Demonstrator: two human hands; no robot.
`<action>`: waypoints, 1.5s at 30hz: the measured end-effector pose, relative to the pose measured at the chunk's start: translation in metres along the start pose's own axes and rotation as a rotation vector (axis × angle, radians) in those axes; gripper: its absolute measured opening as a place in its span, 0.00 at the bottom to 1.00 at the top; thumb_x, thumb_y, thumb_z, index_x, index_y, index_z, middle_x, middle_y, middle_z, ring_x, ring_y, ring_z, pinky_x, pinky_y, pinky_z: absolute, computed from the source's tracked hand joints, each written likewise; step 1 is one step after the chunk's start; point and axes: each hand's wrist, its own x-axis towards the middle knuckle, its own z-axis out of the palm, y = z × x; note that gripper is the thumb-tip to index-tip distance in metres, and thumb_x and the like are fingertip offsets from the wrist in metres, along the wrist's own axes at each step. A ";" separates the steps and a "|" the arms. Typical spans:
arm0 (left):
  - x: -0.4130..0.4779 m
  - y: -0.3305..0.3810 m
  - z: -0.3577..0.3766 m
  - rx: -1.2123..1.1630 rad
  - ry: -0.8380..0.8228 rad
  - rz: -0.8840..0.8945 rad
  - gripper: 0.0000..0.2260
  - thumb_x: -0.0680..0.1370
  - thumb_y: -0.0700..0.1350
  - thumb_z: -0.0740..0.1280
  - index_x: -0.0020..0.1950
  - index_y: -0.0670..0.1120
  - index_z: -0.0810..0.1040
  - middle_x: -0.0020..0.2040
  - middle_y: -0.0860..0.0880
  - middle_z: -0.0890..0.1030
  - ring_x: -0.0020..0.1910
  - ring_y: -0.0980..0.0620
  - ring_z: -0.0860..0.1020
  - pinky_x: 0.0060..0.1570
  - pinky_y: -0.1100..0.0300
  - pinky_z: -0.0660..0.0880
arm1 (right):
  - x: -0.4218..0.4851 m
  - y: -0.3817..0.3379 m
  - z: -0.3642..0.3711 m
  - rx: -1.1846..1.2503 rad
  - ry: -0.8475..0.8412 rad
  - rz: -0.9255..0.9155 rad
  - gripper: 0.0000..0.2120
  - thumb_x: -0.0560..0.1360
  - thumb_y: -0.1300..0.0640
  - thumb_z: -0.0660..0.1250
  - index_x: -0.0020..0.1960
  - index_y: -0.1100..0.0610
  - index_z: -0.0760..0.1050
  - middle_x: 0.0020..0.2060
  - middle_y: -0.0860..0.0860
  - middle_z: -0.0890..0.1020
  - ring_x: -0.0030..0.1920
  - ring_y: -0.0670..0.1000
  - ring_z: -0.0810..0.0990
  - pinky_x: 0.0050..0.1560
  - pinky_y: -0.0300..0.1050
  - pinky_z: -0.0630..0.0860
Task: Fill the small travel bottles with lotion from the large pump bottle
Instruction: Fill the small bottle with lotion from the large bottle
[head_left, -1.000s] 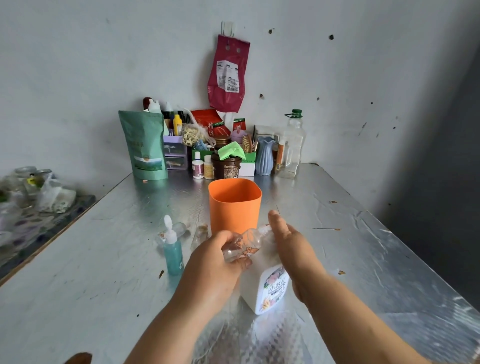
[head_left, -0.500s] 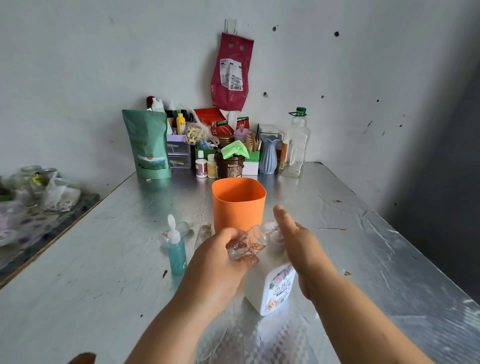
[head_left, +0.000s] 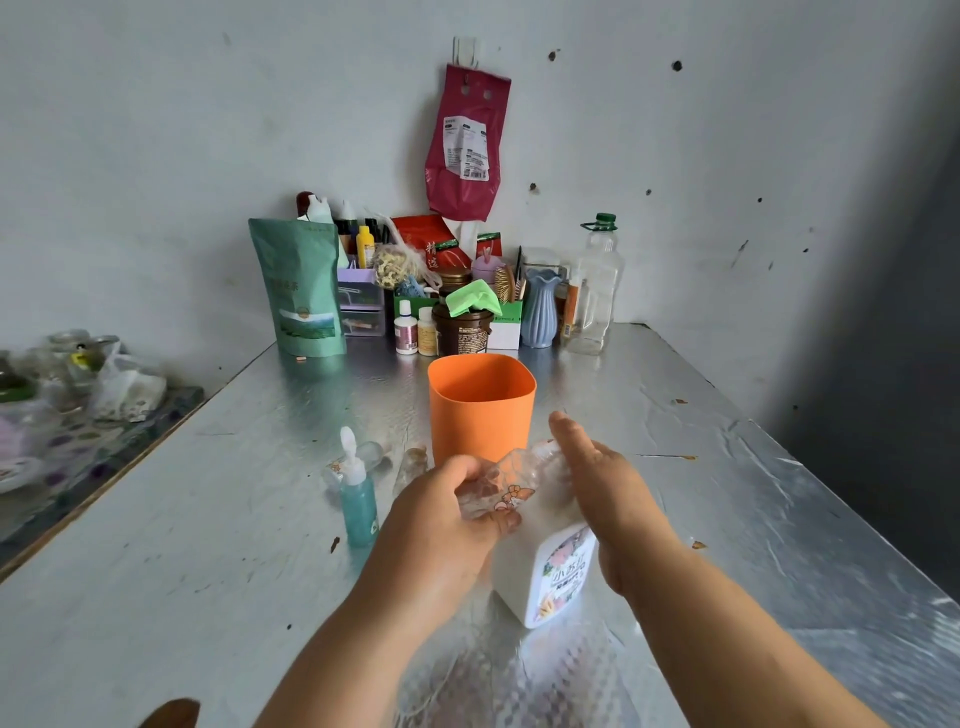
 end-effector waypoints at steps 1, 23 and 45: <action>0.000 0.001 0.000 -0.004 0.003 0.002 0.13 0.71 0.44 0.76 0.49 0.57 0.79 0.46 0.62 0.83 0.48 0.64 0.80 0.53 0.59 0.76 | 0.000 -0.001 0.000 0.003 0.002 -0.010 0.24 0.75 0.36 0.59 0.48 0.58 0.77 0.45 0.57 0.81 0.48 0.57 0.79 0.44 0.46 0.71; 0.001 -0.006 0.003 0.035 0.037 -0.011 0.13 0.70 0.44 0.76 0.51 0.56 0.79 0.47 0.61 0.83 0.49 0.63 0.80 0.54 0.58 0.76 | 0.003 0.011 0.004 -0.022 -0.007 -0.052 0.23 0.76 0.35 0.57 0.50 0.53 0.78 0.46 0.55 0.84 0.51 0.57 0.81 0.56 0.53 0.76; 0.005 -0.005 0.005 -0.032 0.041 -0.017 0.15 0.69 0.42 0.78 0.51 0.56 0.80 0.48 0.61 0.84 0.50 0.62 0.81 0.57 0.53 0.76 | 0.005 0.003 -0.004 -0.007 -0.016 -0.077 0.22 0.78 0.38 0.58 0.51 0.56 0.77 0.43 0.53 0.81 0.45 0.53 0.79 0.42 0.43 0.71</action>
